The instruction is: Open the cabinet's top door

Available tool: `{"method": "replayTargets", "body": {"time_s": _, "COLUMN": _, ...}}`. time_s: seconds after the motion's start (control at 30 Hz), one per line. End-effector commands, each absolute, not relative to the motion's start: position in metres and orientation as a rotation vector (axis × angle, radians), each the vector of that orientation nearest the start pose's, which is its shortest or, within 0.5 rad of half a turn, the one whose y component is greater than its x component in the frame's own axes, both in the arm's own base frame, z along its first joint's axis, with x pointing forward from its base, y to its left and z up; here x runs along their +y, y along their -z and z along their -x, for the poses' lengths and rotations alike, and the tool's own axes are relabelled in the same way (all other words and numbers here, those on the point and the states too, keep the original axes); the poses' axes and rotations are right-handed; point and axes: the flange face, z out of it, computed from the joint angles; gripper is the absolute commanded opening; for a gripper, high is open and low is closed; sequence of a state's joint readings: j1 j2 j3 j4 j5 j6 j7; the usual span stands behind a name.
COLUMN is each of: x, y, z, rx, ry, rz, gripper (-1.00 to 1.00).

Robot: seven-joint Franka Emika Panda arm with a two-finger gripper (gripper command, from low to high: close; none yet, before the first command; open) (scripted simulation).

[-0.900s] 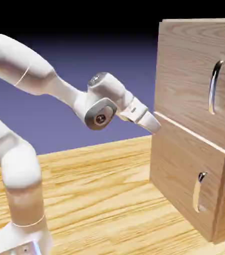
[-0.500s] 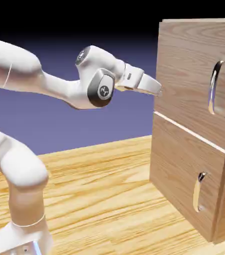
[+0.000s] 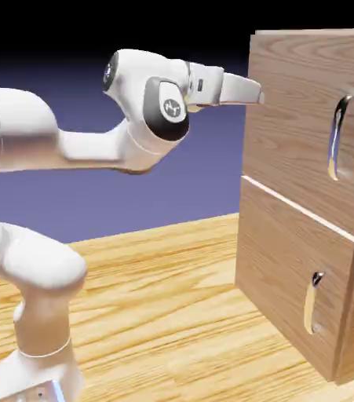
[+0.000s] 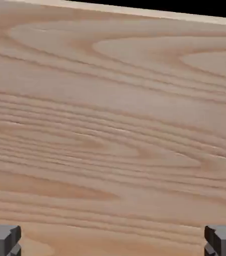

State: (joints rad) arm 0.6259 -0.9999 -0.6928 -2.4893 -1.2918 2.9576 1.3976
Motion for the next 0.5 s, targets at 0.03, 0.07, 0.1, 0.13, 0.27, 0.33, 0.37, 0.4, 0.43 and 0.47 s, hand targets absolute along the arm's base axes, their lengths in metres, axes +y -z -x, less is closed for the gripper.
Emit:
{"method": "replayTargets", "body": {"time_s": 0.03, "x": -0.076, "y": -0.659, "z": -0.340, "rx": 0.577, "ry": 1.655, "rz": 1.981, "gripper": 0.00}}
{"method": "replayTargets", "body": {"time_s": 0.07, "x": -0.083, "y": -0.659, "z": -0.340, "rx": 0.579, "ry": 1.664, "rz": 1.965, "gripper": 0.00}}
{"method": "replayTargets", "body": {"time_s": 0.1, "x": -0.090, "y": -0.658, "z": -0.341, "rx": 0.582, "ry": 1.674, "rz": 1.949, "gripper": 0.00}}
{"method": "replayTargets", "body": {"time_s": 0.13, "x": -0.096, "y": -0.657, "z": -0.343, "rx": 0.585, "ry": 1.682, "rz": 1.933, "gripper": 0.00}}
{"method": "replayTargets", "body": {"time_s": 0.27, "x": -0.123, "y": -0.647, "z": -0.351, "rx": 0.602, "ry": 1.709, "rz": 1.875, "gripper": 0.00}}
{"method": "replayTargets", "body": {"time_s": 0.33, "x": -0.136, "y": -0.639, "z": -0.358, "rx": 0.614, "ry": 1.719, "rz": 1.850, "gripper": 0.00}}
{"method": "replayTargets", "body": {"time_s": 0.37, "x": -0.143, "y": -0.634, "z": -0.361, "rx": 0.620, "ry": 1.722, "rz": 1.838, "gripper": 0.00}}
{"method": "replayTargets", "body": {"time_s": 0.4, "x": -0.149, "y": -0.629, "z": -0.366, "rx": 0.626, "ry": 1.725, "rz": 1.827, "gripper": 0.00}}
{"method": "replayTargets", "body": {"time_s": 0.43, "x": -0.155, "y": -0.623, "z": -0.370, "rx": 0.633, "ry": 1.728, "rz": 1.816, "gripper": 0.00}}
{"method": "replayTargets", "body": {"time_s": 0.47, "x": -0.160, "y": -0.617, "z": -0.375, "rx": 0.640, "ry": 1.730, "rz": 1.806, "gripper": 0.00}}
